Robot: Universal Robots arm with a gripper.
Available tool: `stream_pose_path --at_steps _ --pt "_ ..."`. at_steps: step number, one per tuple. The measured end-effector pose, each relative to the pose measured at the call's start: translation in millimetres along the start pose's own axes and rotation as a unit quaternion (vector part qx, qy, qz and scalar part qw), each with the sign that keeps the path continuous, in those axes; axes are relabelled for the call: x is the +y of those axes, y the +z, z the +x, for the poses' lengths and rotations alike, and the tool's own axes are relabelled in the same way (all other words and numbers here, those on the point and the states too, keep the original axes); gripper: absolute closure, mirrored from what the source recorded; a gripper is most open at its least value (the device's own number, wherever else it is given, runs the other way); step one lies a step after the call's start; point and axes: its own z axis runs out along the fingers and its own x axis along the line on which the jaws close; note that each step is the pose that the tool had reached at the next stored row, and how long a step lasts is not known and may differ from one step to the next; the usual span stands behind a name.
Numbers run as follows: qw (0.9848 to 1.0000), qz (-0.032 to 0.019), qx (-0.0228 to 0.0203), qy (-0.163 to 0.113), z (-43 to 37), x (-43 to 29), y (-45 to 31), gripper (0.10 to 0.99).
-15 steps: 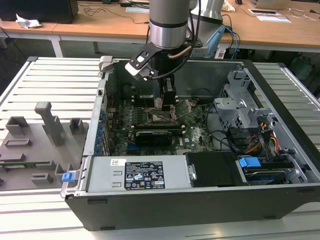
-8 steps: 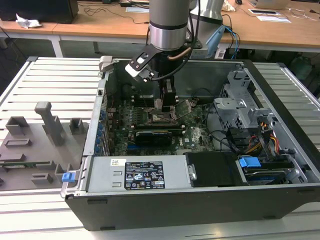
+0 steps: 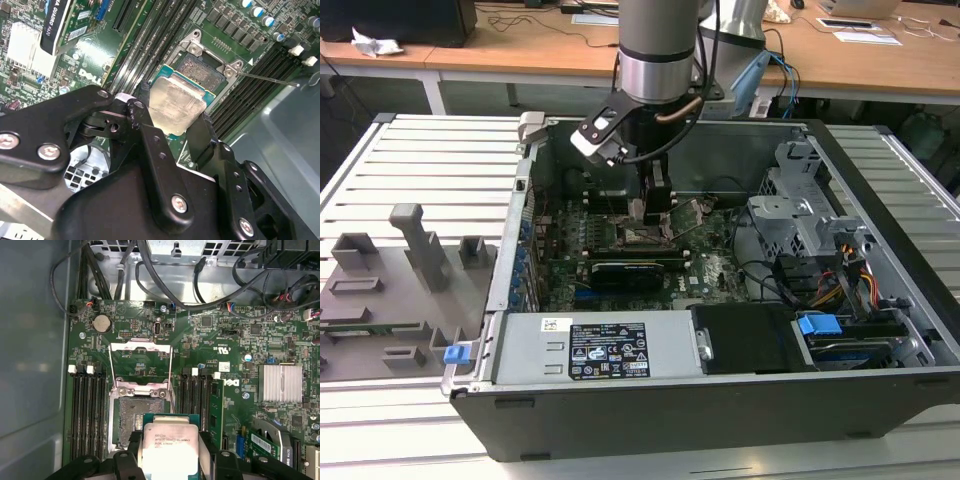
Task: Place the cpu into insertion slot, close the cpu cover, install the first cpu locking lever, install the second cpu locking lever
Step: 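Place the cpu into insertion slot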
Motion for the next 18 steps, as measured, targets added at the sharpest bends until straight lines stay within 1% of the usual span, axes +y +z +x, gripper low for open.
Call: stream_pose_path --at_steps 18 --pt "1.0 0.0 0.0 0.0 0.5 -0.2 4.8 0.549"
